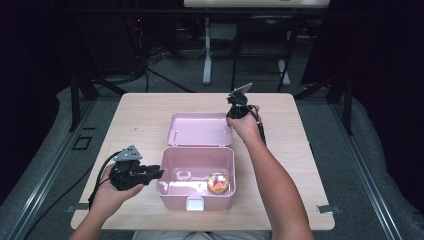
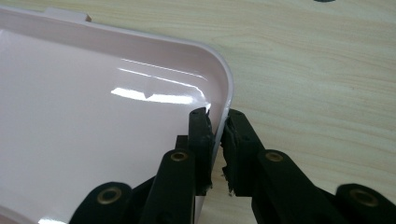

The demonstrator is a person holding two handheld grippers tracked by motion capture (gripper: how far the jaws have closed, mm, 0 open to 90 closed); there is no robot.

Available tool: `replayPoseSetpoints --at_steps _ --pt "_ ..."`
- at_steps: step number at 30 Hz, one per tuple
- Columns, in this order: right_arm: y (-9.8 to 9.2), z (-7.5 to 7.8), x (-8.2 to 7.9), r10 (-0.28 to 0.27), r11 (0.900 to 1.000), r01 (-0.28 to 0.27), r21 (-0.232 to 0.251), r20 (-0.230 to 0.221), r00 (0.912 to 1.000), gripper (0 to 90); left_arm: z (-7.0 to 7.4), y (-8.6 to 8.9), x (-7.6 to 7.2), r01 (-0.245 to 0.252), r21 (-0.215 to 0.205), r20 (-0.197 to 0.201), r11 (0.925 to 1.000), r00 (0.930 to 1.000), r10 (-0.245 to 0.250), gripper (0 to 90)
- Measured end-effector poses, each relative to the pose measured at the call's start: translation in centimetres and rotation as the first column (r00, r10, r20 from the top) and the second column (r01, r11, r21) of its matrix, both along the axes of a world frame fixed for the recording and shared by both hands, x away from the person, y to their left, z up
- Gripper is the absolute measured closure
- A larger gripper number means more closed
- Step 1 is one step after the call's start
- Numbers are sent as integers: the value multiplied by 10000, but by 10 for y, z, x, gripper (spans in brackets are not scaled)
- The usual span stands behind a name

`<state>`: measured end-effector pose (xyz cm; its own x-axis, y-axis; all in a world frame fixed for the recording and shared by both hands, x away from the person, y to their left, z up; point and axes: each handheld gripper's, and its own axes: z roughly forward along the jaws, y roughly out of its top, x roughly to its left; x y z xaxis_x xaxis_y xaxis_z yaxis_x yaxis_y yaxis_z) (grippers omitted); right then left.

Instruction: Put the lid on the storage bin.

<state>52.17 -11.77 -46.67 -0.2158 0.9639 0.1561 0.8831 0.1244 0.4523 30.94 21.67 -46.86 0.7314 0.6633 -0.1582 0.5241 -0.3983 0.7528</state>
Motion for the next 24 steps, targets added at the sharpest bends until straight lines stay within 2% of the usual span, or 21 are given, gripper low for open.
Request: replayPoseSetpoints --at_steps 9,24 --pt "-1 9 -3 -31 10000 30 85 139 9999 830 0 0 0 -13 -18 -14 10000 10000 12 726" --pt "-4 30 -16 65 9994 -105 344 1155 9933 840 0 0 0 -29 -33 -41 10000 10000 29 726"
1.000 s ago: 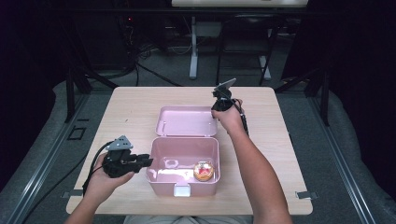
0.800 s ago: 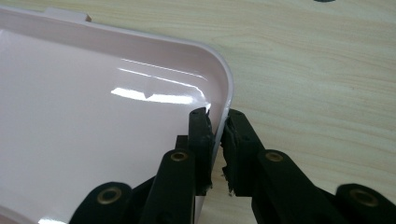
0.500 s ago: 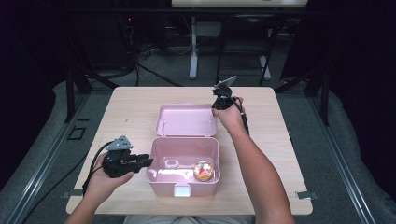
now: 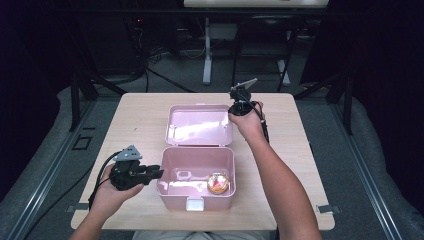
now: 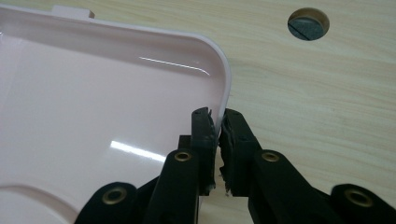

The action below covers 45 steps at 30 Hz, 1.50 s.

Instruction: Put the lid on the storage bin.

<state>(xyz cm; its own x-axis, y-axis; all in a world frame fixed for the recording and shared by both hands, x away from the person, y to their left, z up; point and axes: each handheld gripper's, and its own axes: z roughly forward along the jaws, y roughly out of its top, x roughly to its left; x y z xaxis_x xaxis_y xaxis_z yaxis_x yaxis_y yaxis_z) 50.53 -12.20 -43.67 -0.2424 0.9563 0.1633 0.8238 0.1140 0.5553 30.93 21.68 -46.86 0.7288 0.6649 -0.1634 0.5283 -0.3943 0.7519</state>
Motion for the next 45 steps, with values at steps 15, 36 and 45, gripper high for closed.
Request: replayPoseSetpoints --at_steps 15,36,45 --pt "-4 30 -25 157 9995 -185 246 1105 9938 858 0 0 0 -50 -29 20 10000 10000 50 725" --pt "-5 37 -37 28 9992 -89 396 1534 9882 864 15 1 49 -1071 59 161 9942 9941 1070 684" --pt "-2 37 -38 89 9990 -159 427 1600 9871 867 28 -5 88 -1956 143 588 9806 9791 1945 653"
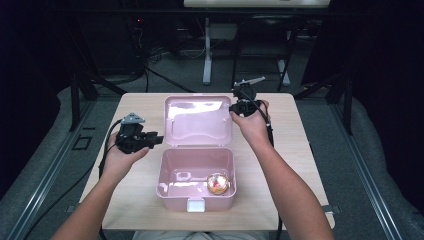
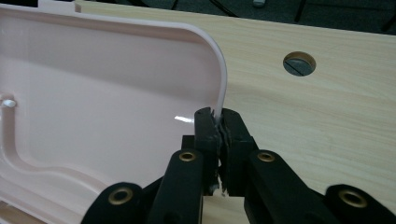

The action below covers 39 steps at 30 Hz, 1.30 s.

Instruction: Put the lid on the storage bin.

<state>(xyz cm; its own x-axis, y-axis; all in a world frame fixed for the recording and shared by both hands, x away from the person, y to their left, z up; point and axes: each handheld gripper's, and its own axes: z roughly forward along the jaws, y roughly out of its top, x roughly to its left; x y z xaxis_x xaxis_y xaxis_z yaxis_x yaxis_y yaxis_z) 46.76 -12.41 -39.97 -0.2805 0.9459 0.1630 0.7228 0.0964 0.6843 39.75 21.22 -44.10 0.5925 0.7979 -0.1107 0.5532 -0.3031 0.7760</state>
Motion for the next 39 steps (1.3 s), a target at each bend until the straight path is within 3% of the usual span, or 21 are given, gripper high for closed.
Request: replayPoseSetpoints --at_steps 8,15,19,27,39 --pt "-1 0 -1 71 9999 -71 87 23 10000 867 16 -7 29 -677 165 329 9976 9972 671 620" --pt "-3 -1 -3 151 9997 -152 177 81 9999 867 21 -15 50 -1050 -79 56 9944 9945 1050 639" --pt "-3 -1 -4 260 9993 -263 268 97 9996 867 21 -21 57 -1155 38 -15 9933 9933 1155 665" --pt "-3 -1 -6 335 9989 -341 312 193 9993 867 21 -25 61 -1293 229 -27 9913 9916 1294 760" --pt "-13 -9 -1 600 9933 -603 990 62 9982 836 25 -24 57 -1238 111 88 9922 9923 1237 801"
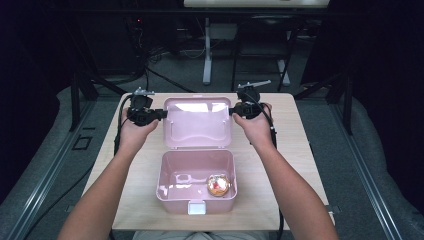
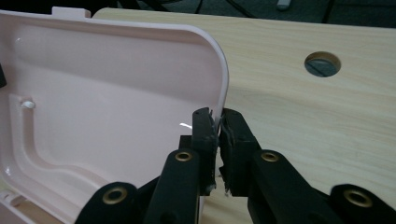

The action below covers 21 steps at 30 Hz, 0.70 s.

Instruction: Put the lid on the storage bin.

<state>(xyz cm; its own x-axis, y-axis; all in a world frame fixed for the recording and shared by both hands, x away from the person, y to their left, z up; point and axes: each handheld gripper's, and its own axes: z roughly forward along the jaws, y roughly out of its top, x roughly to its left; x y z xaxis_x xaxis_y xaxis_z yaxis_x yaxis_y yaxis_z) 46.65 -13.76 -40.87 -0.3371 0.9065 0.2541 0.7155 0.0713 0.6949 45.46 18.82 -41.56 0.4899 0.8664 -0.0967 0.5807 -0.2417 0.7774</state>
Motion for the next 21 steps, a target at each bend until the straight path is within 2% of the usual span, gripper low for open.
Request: replayPoseSetpoints --at_steps 2,7,14,18,21 --pt "-2 -3 2 98 9997 -93 231 -219 9997 816 0 0 0 -8 -10 1 10000 10000 8 803" --pt "-1 -8 5 94 9996 -82 259 -470 9989 816 0 0 -1 -16 -78 -15 10000 10000 16 804" --pt "2 -5 2 -59 9999 62 102 -227 9997 825 2 1 -1 -30 -226 11 9997 10000 30 806" --pt "0 0 -1 -41 9999 41 134 -1 10000 827 6 3 -2 -16 -473 149 9989 9999 23 813" --pt "0 5 -4 -65 9998 61 199 197 9998 831 11 3 -4 -7 -478 230 9989 9997 18 819"
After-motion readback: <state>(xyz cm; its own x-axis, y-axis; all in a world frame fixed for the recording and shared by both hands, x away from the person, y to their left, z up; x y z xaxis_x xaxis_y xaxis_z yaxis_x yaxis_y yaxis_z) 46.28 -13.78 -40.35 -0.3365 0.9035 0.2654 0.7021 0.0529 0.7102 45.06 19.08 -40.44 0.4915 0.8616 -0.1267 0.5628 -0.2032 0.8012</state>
